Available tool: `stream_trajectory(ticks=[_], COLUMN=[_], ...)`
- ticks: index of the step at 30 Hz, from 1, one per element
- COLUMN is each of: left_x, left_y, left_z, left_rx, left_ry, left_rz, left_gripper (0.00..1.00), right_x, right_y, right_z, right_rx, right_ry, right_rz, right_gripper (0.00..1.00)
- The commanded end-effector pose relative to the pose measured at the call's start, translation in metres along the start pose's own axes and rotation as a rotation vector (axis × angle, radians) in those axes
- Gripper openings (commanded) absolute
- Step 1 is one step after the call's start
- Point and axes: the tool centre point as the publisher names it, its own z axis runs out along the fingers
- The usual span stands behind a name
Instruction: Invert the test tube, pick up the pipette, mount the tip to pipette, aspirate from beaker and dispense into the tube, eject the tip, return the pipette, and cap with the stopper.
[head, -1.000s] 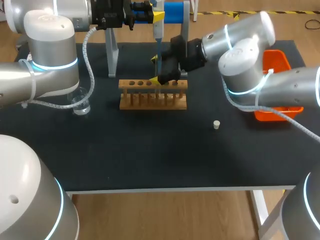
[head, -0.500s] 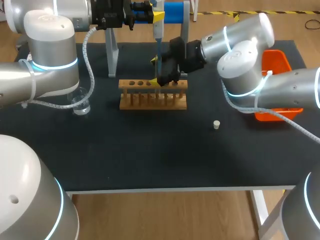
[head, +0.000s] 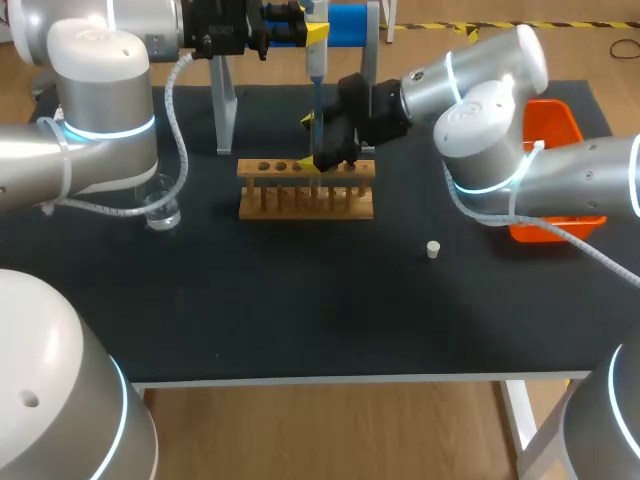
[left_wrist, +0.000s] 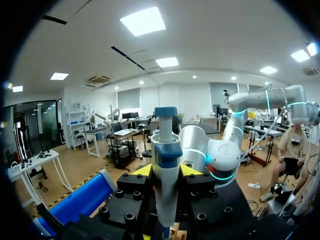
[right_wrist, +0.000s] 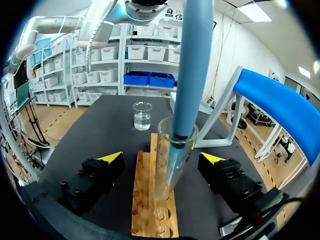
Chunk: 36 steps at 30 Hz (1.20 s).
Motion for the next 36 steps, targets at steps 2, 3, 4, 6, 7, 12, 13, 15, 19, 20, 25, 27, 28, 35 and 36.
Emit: stream_trajectory(ticks=[2,3,4,6,7,12,13,15,19,20,25,27,28,35,36], left_x=[0.002,0.002,0.002,0.002,0.002,0.003,0.003,0.003,0.004,0.004,0.006,0.006,0.006,0.007,0.007], left_y=[-0.005,-0.006,-0.006,-0.007,-0.008,-0.012,-0.012,-0.014,-0.017,-0.017,-0.021,-0.023,-0.023,-0.030,-0.031], left_z=[0.000,0.000,0.000,0.000,0.000,0.000,0.000,0.000,0.000,-0.001,-0.001,-0.001,-0.002,-0.003,-0.003], left_rx=[-0.011,-0.012,-0.013,-0.014,-0.014,-0.014,-0.015,-0.015,-0.016,-0.017,-0.018,-0.019,-0.020,-0.021,-0.021], left_ry=[-0.007,-0.008,-0.008,-0.008,-0.008,-0.010,-0.011,-0.012,-0.015,-0.015,-0.019,-0.022,-0.023,-0.031,-0.032], left_rz=[0.002,0.004,0.005,0.006,0.007,0.013,0.014,0.016,0.021,0.022,0.027,0.027,0.027,0.037,0.039], left_gripper=[0.00,0.00,0.00,0.00,0.00,0.00,0.00,0.00,0.00,0.00,0.00,0.00,0.00,0.00,0.00], right_x=[0.000,0.000,0.000,0.000,0.000,0.000,0.000,0.000,0.000,0.000,0.000,0.000,0.000,0.000,0.000], right_y=[0.000,0.000,0.000,0.000,0.000,0.000,0.000,0.000,0.000,0.000,0.000,0.000,0.000,0.000,0.000], right_z=[0.000,0.000,0.000,0.000,0.000,0.000,0.000,0.000,0.000,0.000,0.000,0.000,0.000,0.000,0.000], right_rx=[0.000,0.000,0.000,0.000,0.000,0.000,0.000,0.000,0.000,0.000,0.000,0.000,0.000,0.000,0.000], right_ry=[-0.001,-0.001,-0.001,-0.001,-0.001,-0.001,-0.001,-0.001,-0.001,-0.001,-0.001,-0.001,-0.001,-0.001,-0.001], right_rz=[0.000,0.000,0.000,0.000,0.000,0.000,0.000,0.000,0.000,0.000,0.000,0.000,0.000,0.000,0.000], right_gripper=[1.00,1.00,1.00,1.00,1.00,1.00,1.00,1.00,1.00,1.00,1.00,1.00,1.00,1.00,1.00])
